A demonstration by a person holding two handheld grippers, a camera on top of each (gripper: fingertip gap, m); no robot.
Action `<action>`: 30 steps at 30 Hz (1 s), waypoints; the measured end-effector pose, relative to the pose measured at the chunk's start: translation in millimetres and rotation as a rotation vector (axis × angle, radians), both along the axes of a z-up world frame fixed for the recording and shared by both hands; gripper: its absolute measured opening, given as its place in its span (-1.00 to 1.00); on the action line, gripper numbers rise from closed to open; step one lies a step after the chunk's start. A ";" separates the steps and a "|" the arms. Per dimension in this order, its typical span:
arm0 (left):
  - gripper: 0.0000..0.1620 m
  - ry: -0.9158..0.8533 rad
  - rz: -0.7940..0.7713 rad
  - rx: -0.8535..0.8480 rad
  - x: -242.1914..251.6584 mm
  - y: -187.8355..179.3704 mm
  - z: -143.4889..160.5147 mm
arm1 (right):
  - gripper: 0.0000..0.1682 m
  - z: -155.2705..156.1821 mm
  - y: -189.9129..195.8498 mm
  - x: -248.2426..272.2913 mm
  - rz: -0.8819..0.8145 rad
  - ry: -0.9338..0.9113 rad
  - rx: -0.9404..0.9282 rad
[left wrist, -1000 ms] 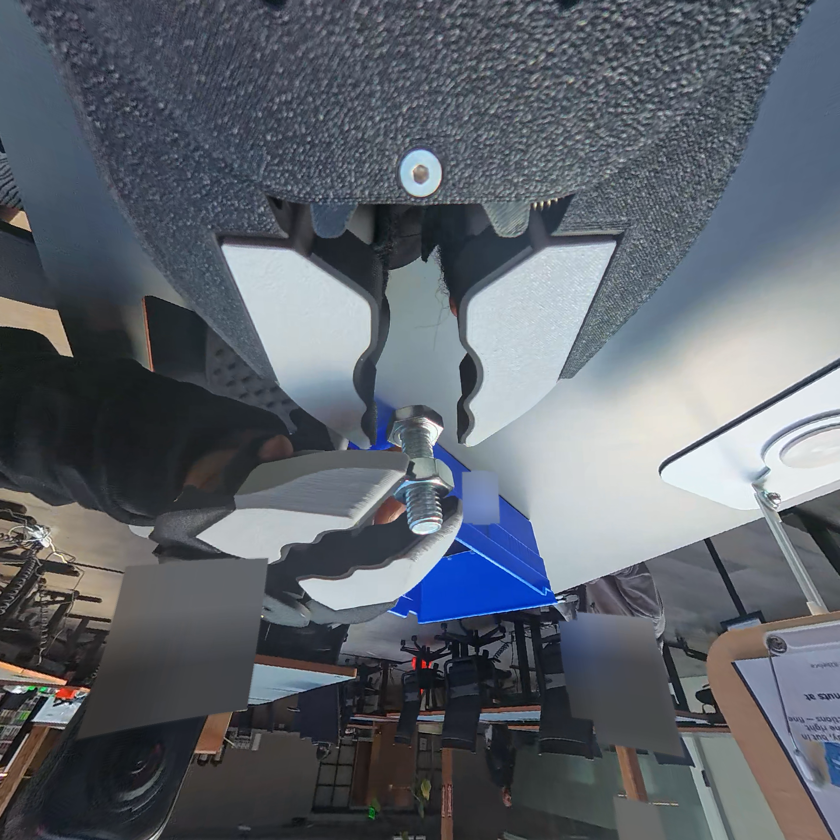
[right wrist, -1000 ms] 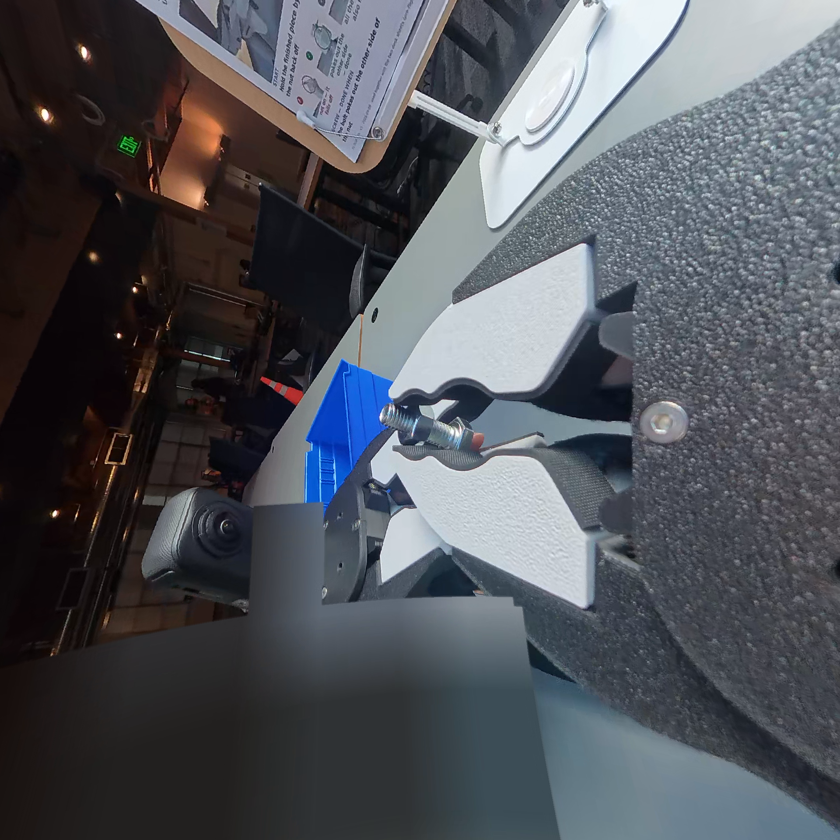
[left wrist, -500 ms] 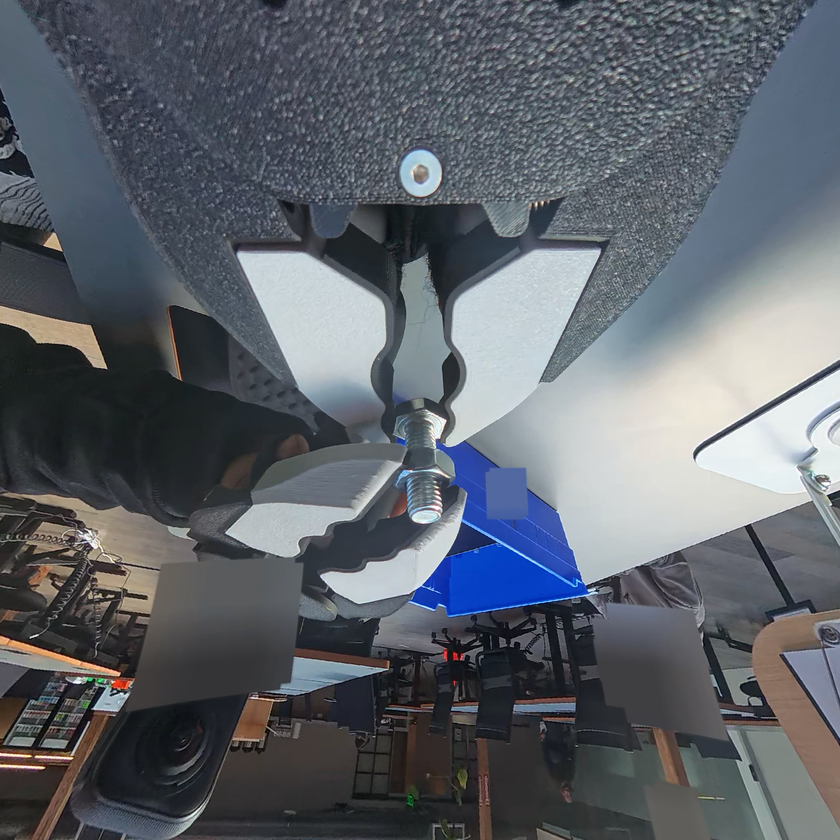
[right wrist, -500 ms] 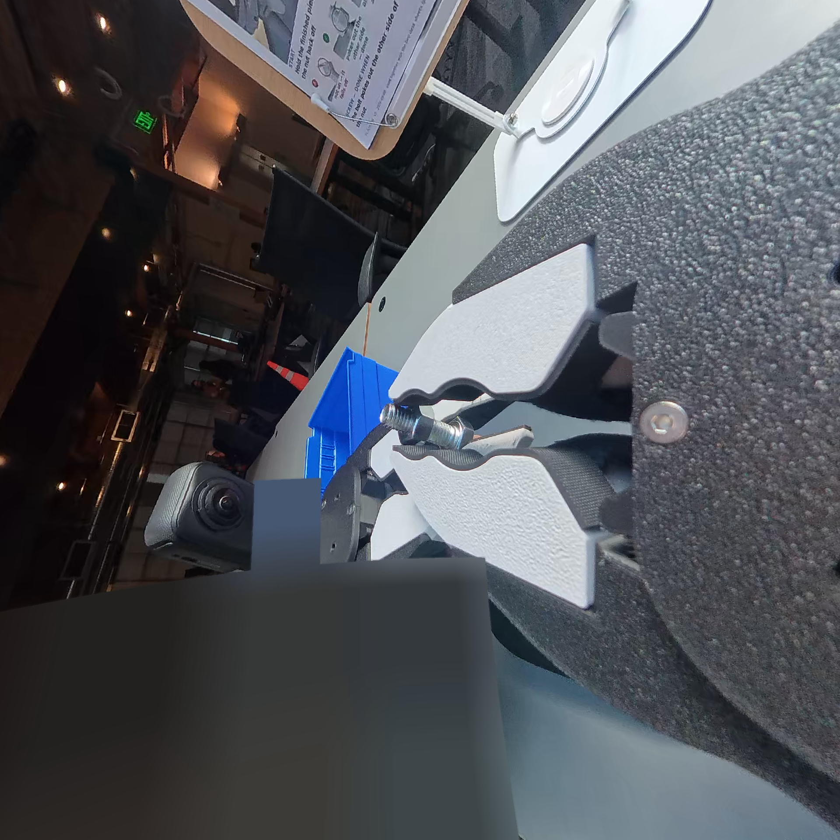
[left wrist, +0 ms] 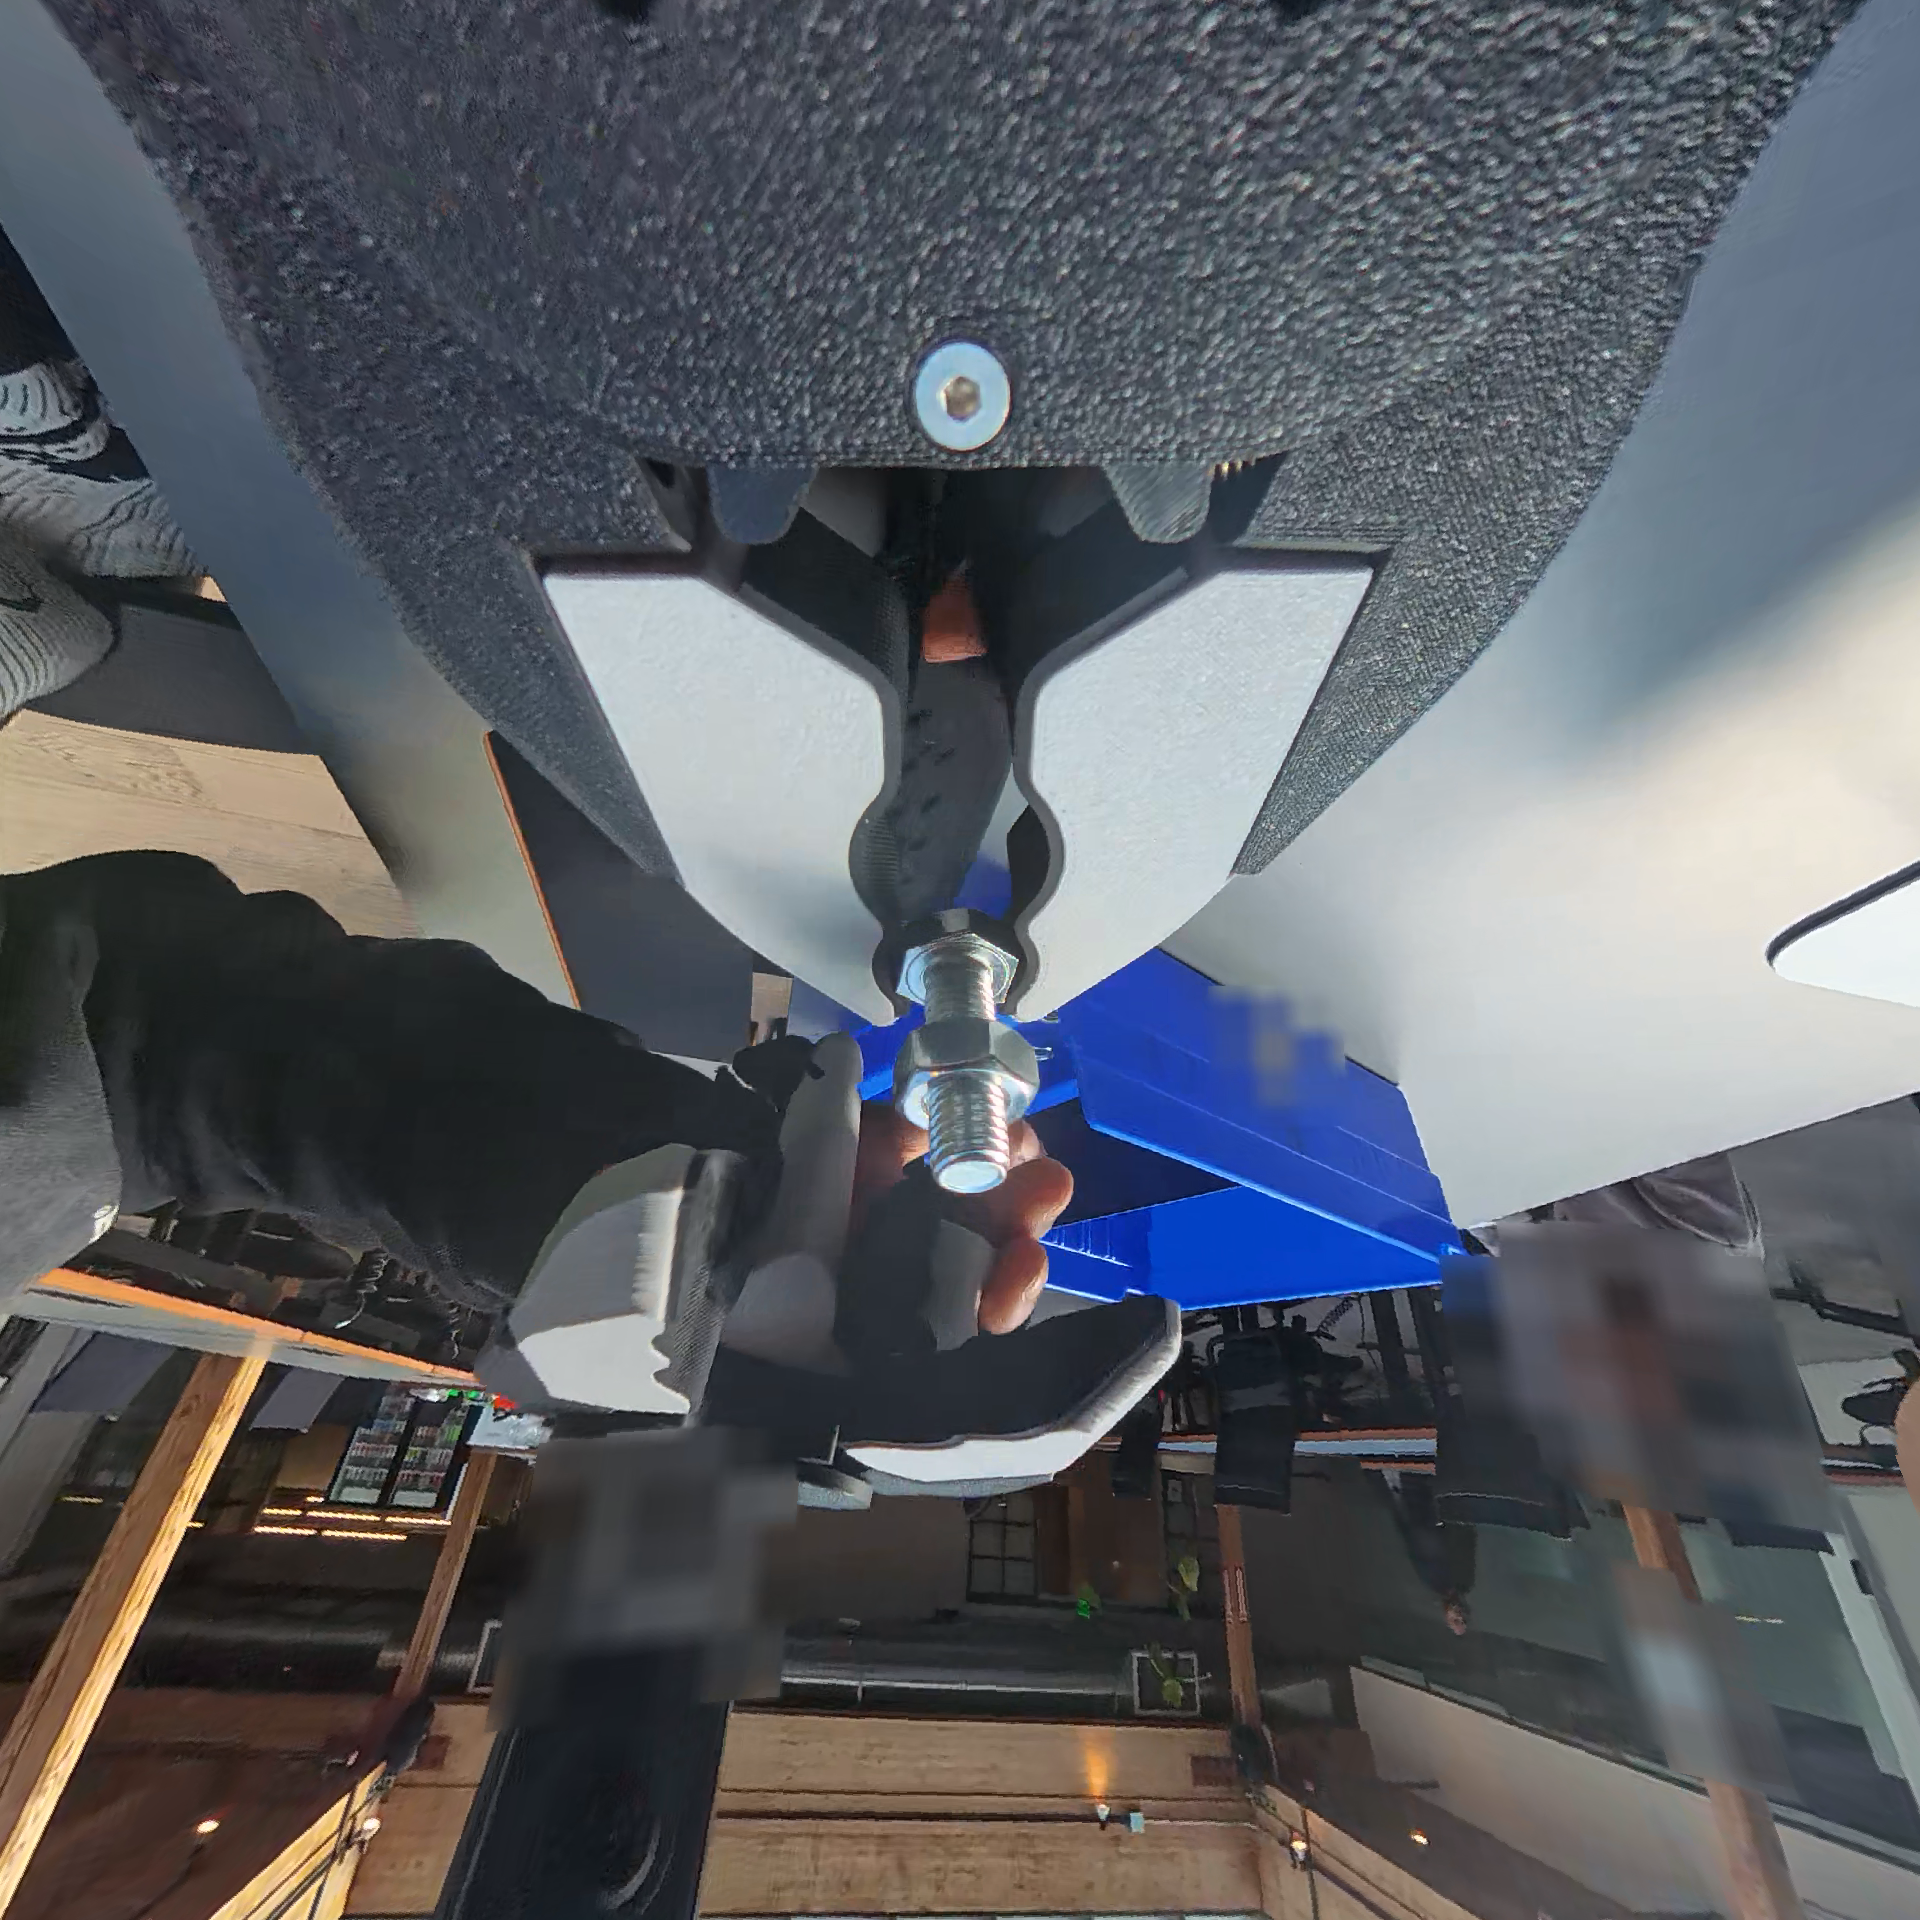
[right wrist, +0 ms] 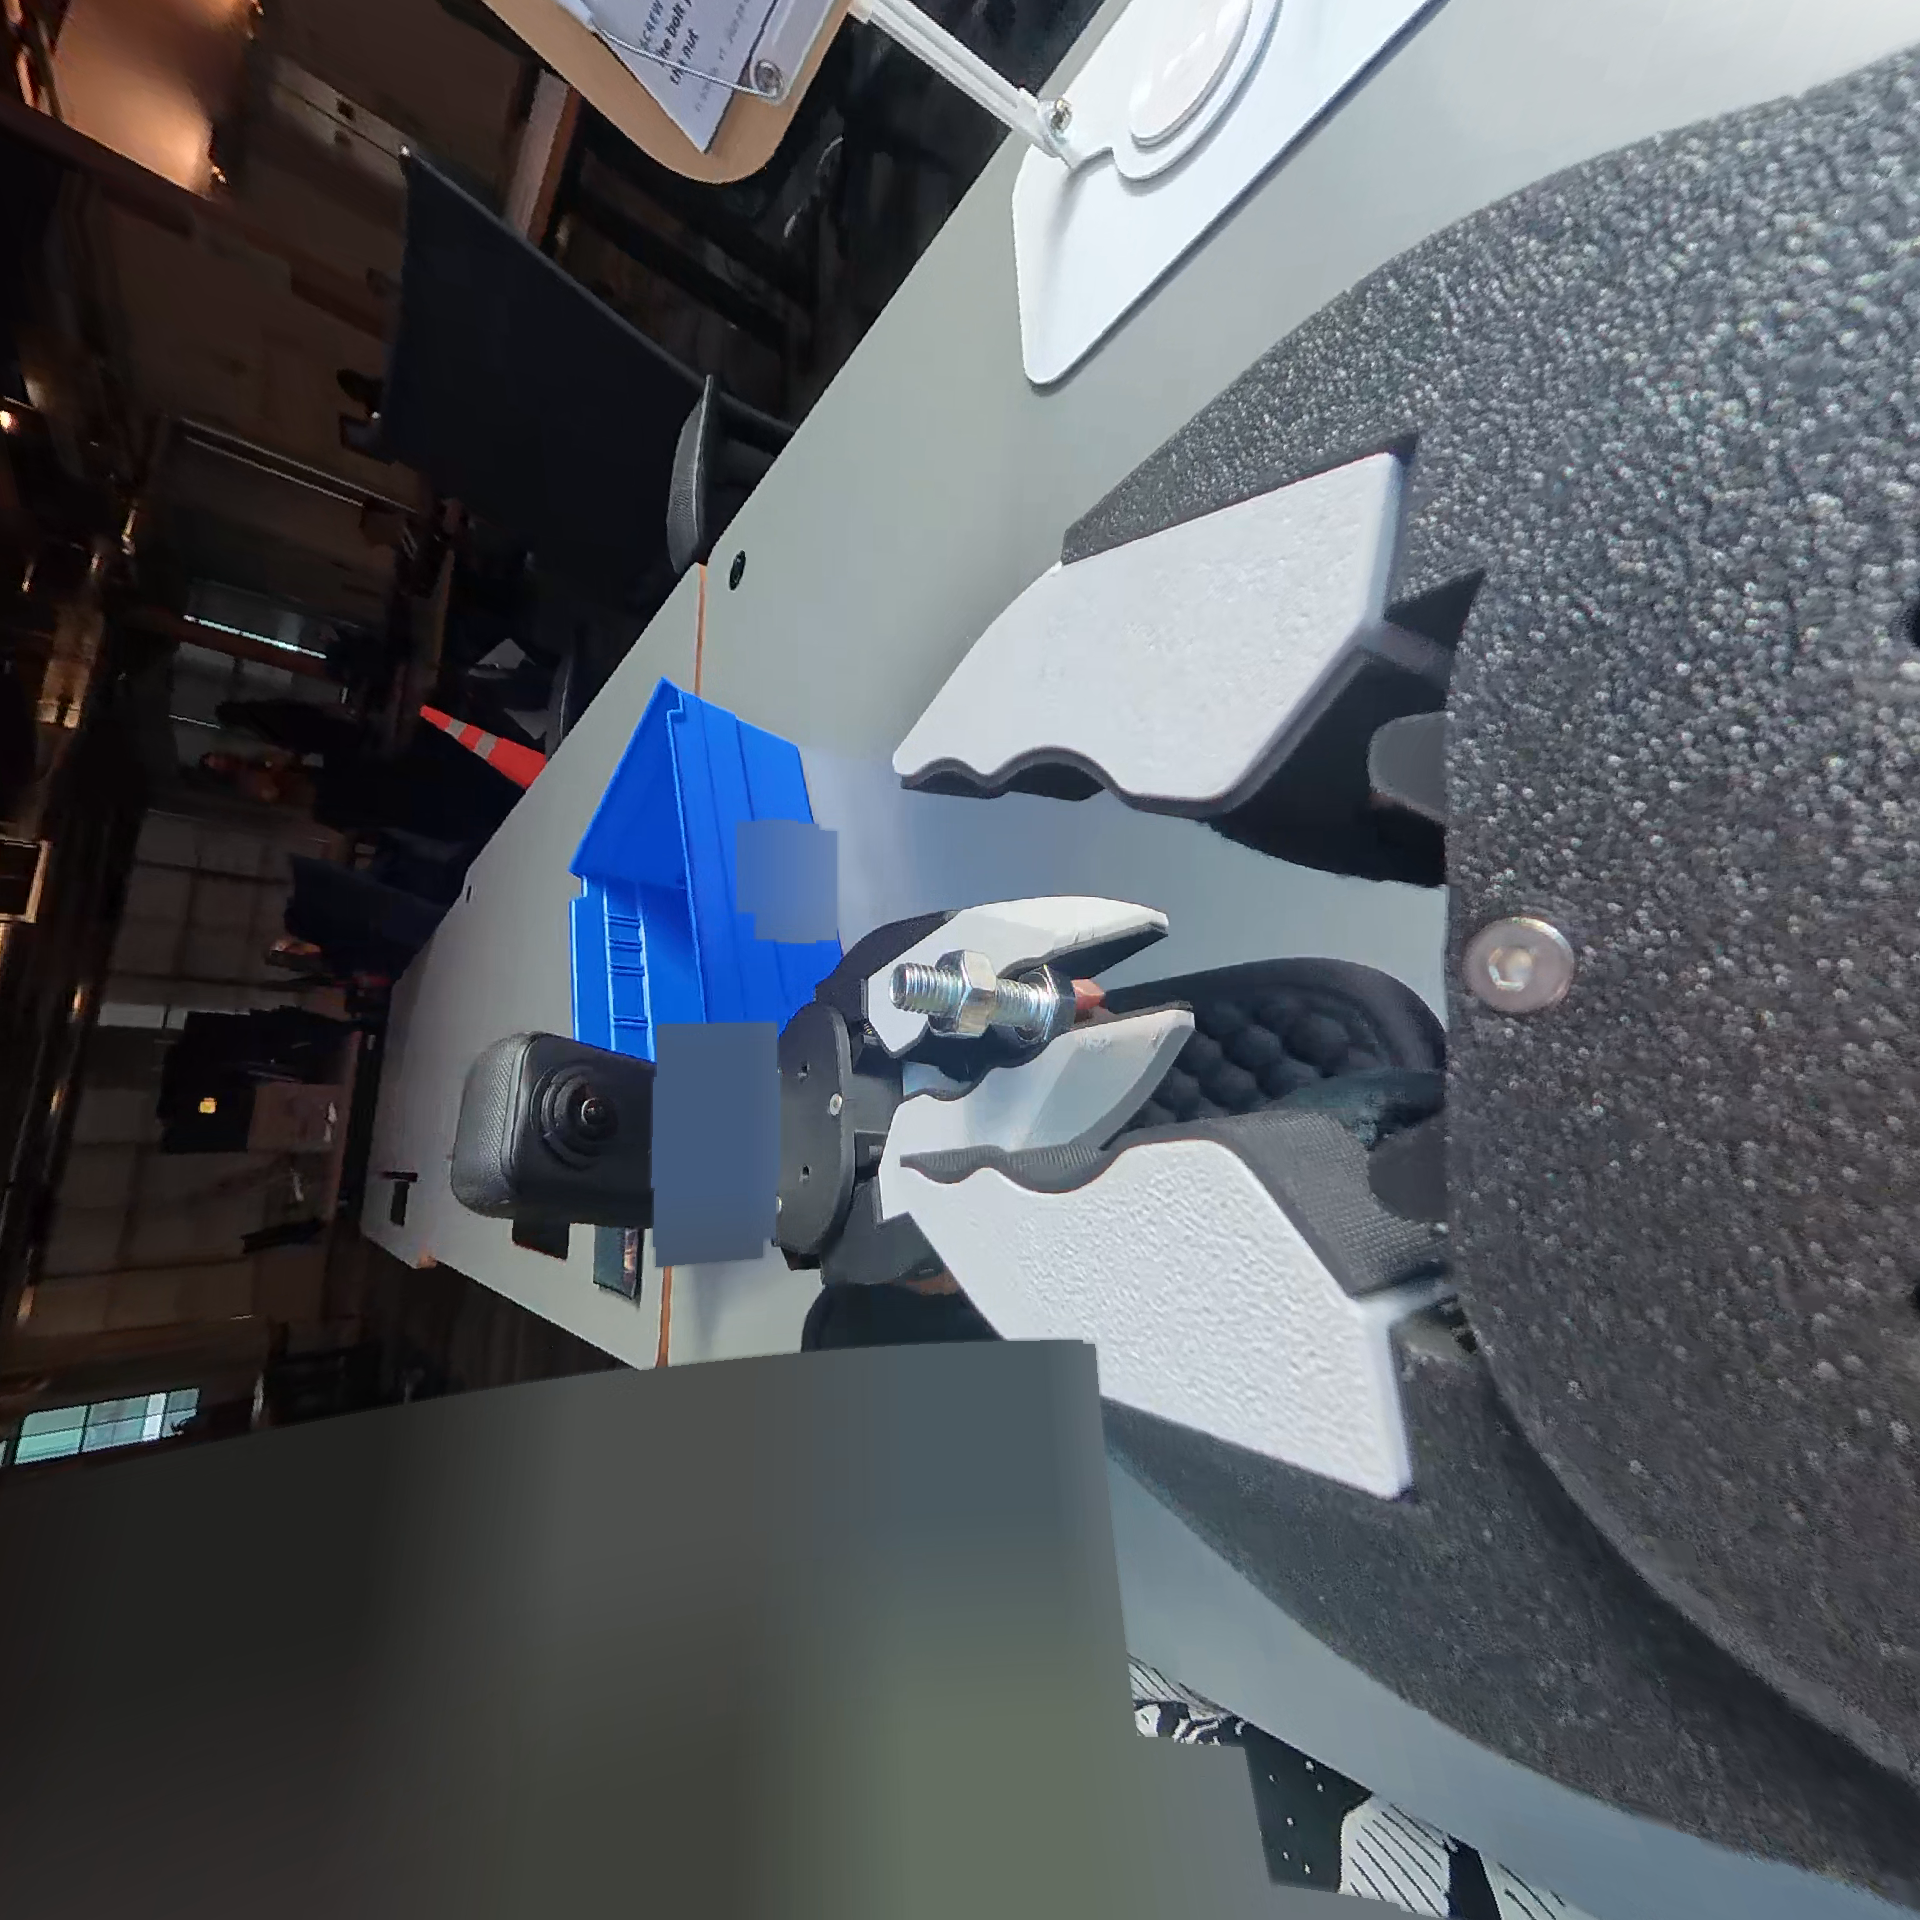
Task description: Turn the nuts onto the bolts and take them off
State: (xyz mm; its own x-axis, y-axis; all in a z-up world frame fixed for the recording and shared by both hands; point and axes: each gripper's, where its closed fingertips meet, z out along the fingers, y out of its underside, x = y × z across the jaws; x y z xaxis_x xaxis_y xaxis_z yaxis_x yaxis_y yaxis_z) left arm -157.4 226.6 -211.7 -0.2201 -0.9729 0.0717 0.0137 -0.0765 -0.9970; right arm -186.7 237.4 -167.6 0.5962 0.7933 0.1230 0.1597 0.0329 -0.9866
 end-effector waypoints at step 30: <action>-0.81 0.097 -0.115 0.025 -4.5 -20.2 -34.7 | -0.85 -44.1 -9.6 13.0 -0.181 0.069 0.011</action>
State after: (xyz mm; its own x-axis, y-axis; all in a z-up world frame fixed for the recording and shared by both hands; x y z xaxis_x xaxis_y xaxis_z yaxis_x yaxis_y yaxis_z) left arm -161.9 206.4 -246.4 -0.3232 -0.9434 0.0743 -0.0905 -0.0473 -0.9948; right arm -173.7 227.9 -211.7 0.7365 0.6711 0.0852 0.0965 0.0205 -0.9951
